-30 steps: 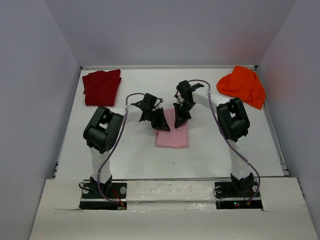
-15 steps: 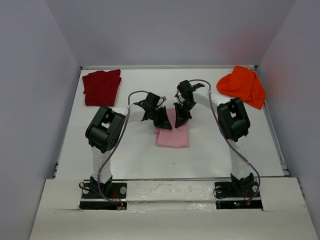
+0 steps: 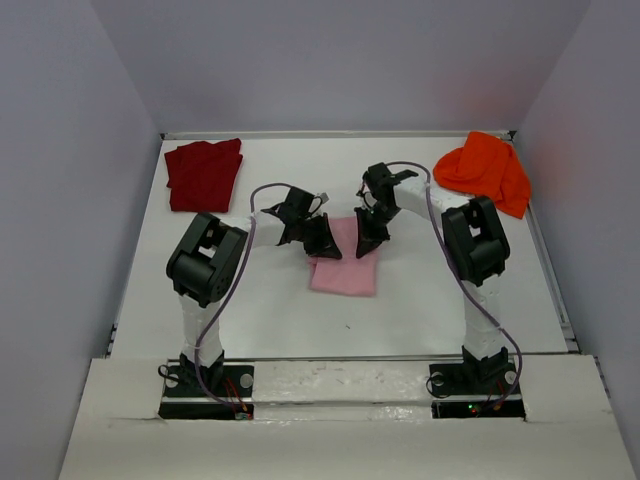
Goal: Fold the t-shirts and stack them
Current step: Smooth out wrinkles on the folded tshirt
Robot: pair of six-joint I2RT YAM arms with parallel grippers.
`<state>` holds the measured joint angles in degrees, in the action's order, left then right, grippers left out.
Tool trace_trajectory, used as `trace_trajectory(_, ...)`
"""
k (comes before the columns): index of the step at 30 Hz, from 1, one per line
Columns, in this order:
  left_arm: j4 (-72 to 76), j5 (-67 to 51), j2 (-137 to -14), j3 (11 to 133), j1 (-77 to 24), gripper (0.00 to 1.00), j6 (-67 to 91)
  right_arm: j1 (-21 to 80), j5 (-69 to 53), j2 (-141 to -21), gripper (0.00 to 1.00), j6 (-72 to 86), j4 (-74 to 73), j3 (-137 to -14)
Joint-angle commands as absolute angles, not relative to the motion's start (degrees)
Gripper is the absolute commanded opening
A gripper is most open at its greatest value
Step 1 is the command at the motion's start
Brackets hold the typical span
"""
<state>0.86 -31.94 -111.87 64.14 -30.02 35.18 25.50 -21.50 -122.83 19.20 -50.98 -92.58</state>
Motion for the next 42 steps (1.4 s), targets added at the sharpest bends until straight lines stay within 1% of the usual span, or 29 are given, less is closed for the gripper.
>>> trace_trajectory(1, -8.97, -21.18, -114.52, 60.82, -27.77, 0.00, 30.50, 21.80, -13.45, -121.74, 0.00, 15.65, -55.54, -90.44)
trace_trajectory(6, -8.97, -21.53, -114.96, 61.61, -27.77, 0.00, 30.32, 21.80, -12.66, -120.85, 0.00, 14.94, -57.57, -91.23)
trace_trajectory(11, -9.31, -21.53, -114.87, 61.87, -27.77, 0.00, 30.15, 20.65, -11.78, -120.32, 0.00, 14.68, -57.66, -89.30)
trace_trajectory(17, -9.40, -21.53, -114.26, 61.79, -27.69, 0.00, 30.06, 20.13, -8.00, -119.18, 0.00, 14.94, -58.45, -87.80)
trace_trajectory(20, -9.58, -21.97, -112.77, 62.22, -27.42, 0.00, 30.23, 20.13, -4.93, -115.94, 0.00, 16.08, -58.88, -89.38)
trace_trajectory(23, -10.80, -23.47, -108.29, 64.15, -27.07, 0.00, 31.11, 20.13, -7.81, -112.42, 0.00, 16.35, -60.03, -94.29)
trace_trajectory(26, -13.53, -24.16, -102.95, 70.73, -26.98, 0.00, 31.46, 20.13, -11.85, -111.18, 0.00, 16.70, -63.26, -101.85)
trace_trajectory(27, -16.23, -24.43, -101.96, 75.36, -27.07, 0.00, 31.64, 20.13, -14.82, -111.18, 0.00, 16.70, -64.15, -103.69)
trace_trajectory(29, -18.88, -27.40, -99.94, 79.70, -27.16, 0.00, 31.81, 20.13, -18.79, -111.70, 0.00, 17.40, -66.53, -107.03)
trace_trajectory(30, -18.98, -28.64, -99.32, 82.59, -27.07, 0.00, 32.60, 20.13, -21.33, -111.97, 0.00, 17.66, -67.14, -107.40)
trace_trajectory(31, -18.55, -32.31, -98.10, 83.14, -27.16, 0.00, 33.22, 20.13, -27.19, -111.80, 0.00, 18.28, -66.10, -105.66)
trace_trajectory(33, -16.19, -35.23, -96.78, 83.41, -27.07, 0.00, 34.80, 20.13, -32.15, -109.62, 0.00, 21.16, -63.03, -102.06)
trace_trajectory(34, -15.13, -38.12, -95.46, 81.93, -27.16, 0.00, 37.07, 20.13, -35.47, -108.73, 0.00, 22.31, -59.45, -99.95)
trace_trajectory(36, -11.97, -39.98, -94.05, 78.85, -27.07, 0.00, 39.45, 20.13, -38.48, -106.62, 0.00, 24.94, -56.79, -94.08)
trace_trajectory(38, -9.77, -41.39, -91.24, 72.01, -27.16, 0.00, 42.35, 20.13, -42.61, -105.13, 0.00, 26.53, -52.58, -90.02)
trace_trajectory(39, -7.23, -41.92, -90.27, 66.67, -27.16, 0.00, 43.06, 20.13, -44.80, -103.46, 0.00, 27.94, -49.43, -85.91)
trace_trajectory(40, -5.55, -42.27, -89.22, 64.01, -27.16, 0.00, 43.85, 20.13, -46.04, -102.75, 0.00, 28.65, -49.39, -83.87)
trace_trajectory(41, -3.54, -43.84, -87.21, 60.94, -27.16, 0.00, 46.38, 20.13, -47.79, -102.14, 0.00, 30.04, -45.83, -82.02)
trace_trajectory(42, 2.66, -44.90, -85.97, 54.82, -27.07, 0.00, 48.15, 20.13, -50.60, -101.61, 0.00, 30.67, -42.48, -78.61)
